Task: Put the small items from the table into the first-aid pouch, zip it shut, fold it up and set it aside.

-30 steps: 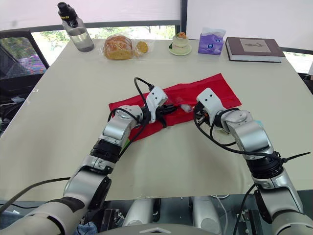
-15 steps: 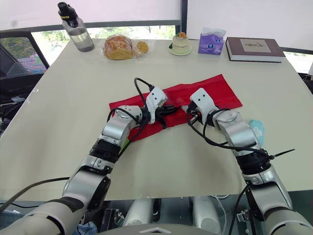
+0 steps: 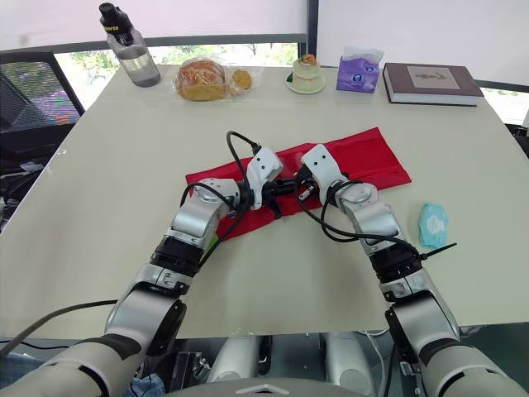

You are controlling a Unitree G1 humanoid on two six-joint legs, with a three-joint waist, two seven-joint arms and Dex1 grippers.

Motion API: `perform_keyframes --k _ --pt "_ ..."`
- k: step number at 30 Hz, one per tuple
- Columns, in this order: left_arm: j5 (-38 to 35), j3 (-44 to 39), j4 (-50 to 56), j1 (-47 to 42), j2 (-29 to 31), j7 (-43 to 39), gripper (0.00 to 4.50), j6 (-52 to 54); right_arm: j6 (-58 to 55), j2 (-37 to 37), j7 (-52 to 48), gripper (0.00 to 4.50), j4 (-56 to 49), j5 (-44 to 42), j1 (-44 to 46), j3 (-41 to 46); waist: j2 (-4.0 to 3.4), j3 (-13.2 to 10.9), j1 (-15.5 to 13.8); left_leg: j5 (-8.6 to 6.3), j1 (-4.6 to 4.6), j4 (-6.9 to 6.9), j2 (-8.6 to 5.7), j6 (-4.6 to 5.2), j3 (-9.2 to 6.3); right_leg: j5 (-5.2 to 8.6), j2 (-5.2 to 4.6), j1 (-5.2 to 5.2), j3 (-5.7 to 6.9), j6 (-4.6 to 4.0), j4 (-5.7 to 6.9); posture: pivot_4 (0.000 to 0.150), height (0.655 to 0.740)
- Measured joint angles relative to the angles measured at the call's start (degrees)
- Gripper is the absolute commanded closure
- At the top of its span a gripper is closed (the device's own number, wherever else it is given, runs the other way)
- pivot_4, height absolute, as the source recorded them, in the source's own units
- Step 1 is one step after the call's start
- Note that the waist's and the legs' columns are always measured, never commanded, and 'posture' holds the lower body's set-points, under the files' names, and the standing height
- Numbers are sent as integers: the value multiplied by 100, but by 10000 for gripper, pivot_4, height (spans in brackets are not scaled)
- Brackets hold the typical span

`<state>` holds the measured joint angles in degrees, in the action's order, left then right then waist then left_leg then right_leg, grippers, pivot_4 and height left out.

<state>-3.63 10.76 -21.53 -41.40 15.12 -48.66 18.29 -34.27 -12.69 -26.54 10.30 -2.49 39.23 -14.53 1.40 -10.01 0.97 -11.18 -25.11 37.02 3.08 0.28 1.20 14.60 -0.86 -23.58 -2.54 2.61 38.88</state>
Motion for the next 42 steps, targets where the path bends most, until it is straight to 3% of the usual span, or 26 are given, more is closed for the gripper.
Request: perform_keyframes --k 5,11,17,22,23,25,27,28,32,42 --pt "7 48 -2 5 1 -8 45000 -15 112 -79 -42 44612 -280 1 -313 29 0 0 -7 0 0 -3 0 0 0 0 0 0 -1 0 -1 1500 7400" --pt "32 51 -227 -15 60 122 45000 -240 215 -340 -358 44612 -1510 -399 -1131 424 0 0 -10 0 0 -4 0 0 -2 0 1 0 0 0 0 1500 7400" --pt "53 60 -398 -54 65 161 45000 -408 368 -794 -649 44612 -2824 -1014 -2153 1182 0 0 -15 0 1 -2 -1 0 0 1 -1 1 0 2 -1 1500 7400" --pt "55 57 -497 -80 79 166 45000 -505 229 -1296 -1096 44612 -3700 -2035 -3086 2243 0 0 -27 0 3 -3 -1 0 -1 1 -1 3 -1 2 -2 1500 7400" --pt "55 43 -539 -82 128 166 45000 -516 156 -1537 -1260 39531 -3876 -2283 -3309 2595 1 -1 -25 0 3 -2 -1 0 -1 1 0 4 0 2 -3 1500 7400" --pt "56 42 -573 -90 128 166 45000 -533 139 -1701 -1371 34977 -3955 -2418 -3487 2859 1 0 -18 0 8 -2 -1 0 3 2 -1 6 -5 2 -2 1500 7400" --pt "57 50 -638 -104 117 163 45000 -614 121 -2140 -1707 22692 -4106 -2726 -4372 3642 2 -1 -43 0 7 -3 -1 0 -4 6 0 10 1 7 -4 1500 7400" --pt "56 45 -643 -101 134 163 45000 -622 113 -2181 -1755 21810 -4106 -2759 -4504 3807 2 -1 -40 0 8 -4 -1 0 -3 6 0 10 0 7 -4 1500 7400" --pt "64 44 -732 -118 155 160 45000 -671 55 -2539 -2203 1378 -4178 -3368 -5478 5095 -3 2 -10 0 19 -4 -2 0 5 13 -1 14 -9 21 -3 1500 7400" --pt "65 49 -980 -182 195 62 45000 -889 215 -2908 -3265 572 -3906 -4219 -6705 7085 -2 2 -18 -1 24 -10 -2 0 6 17 -1 15 -11 22 -7 1500 7400"
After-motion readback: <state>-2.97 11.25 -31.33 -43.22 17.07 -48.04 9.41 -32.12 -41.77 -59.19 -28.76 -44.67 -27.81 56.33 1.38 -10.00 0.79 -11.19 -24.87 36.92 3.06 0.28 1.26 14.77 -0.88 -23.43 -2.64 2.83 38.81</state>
